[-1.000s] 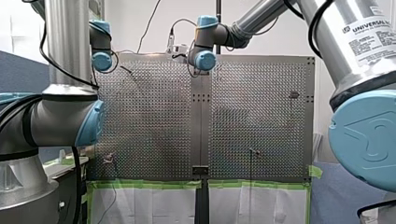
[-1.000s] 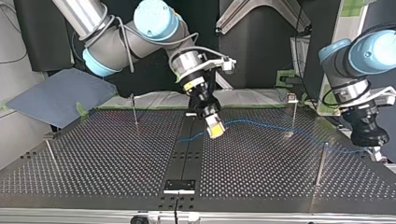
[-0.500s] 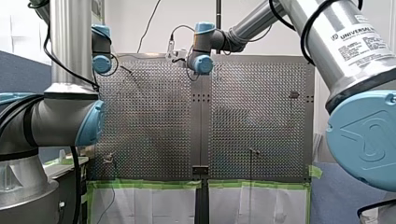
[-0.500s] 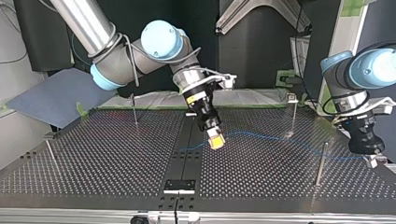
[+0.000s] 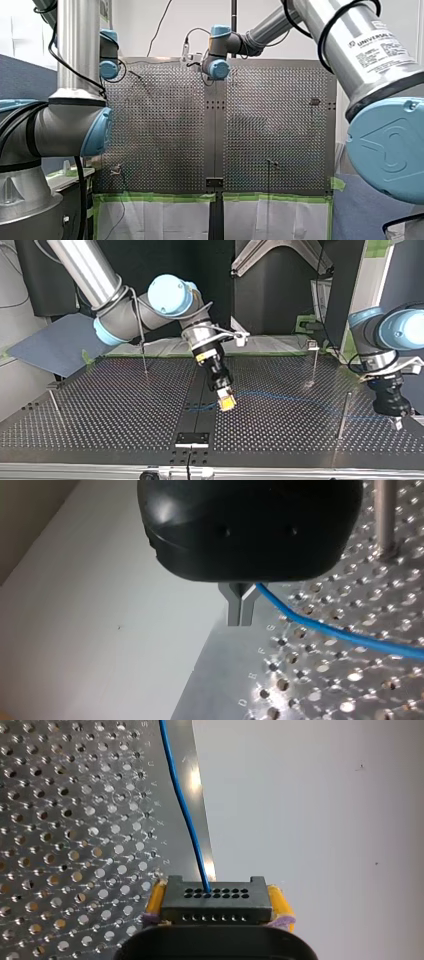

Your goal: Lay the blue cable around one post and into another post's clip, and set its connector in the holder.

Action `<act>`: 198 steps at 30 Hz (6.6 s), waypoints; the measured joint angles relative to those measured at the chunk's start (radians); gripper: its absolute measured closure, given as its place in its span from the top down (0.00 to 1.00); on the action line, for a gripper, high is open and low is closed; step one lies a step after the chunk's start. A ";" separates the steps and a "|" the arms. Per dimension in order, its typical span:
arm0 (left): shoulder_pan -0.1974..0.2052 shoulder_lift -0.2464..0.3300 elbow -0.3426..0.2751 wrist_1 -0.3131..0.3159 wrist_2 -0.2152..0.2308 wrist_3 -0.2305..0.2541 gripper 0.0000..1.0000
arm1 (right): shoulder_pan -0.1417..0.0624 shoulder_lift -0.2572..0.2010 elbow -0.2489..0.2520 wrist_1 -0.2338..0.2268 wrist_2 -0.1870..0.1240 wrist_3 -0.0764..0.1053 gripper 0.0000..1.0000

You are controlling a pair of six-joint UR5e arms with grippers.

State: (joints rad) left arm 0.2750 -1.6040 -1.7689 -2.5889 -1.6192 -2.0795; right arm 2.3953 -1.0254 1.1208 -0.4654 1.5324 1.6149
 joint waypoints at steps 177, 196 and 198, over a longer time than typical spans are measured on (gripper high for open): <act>-0.086 -0.228 -0.117 0.122 0.069 0.016 1.00 | -0.649 0.631 0.648 -0.714 0.281 0.114 0.00; -0.085 -0.228 -0.118 0.123 0.069 0.016 1.00 | -0.774 0.728 0.596 -0.707 0.098 0.153 0.00; -0.085 -0.228 -0.118 0.123 0.069 0.016 1.00 | -0.774 0.731 0.595 -0.709 0.079 0.158 0.00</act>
State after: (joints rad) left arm 0.1897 -1.8320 -1.8865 -2.4662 -1.5502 -2.0631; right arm 1.6212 -0.2946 1.7155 -1.1749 1.6110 1.7733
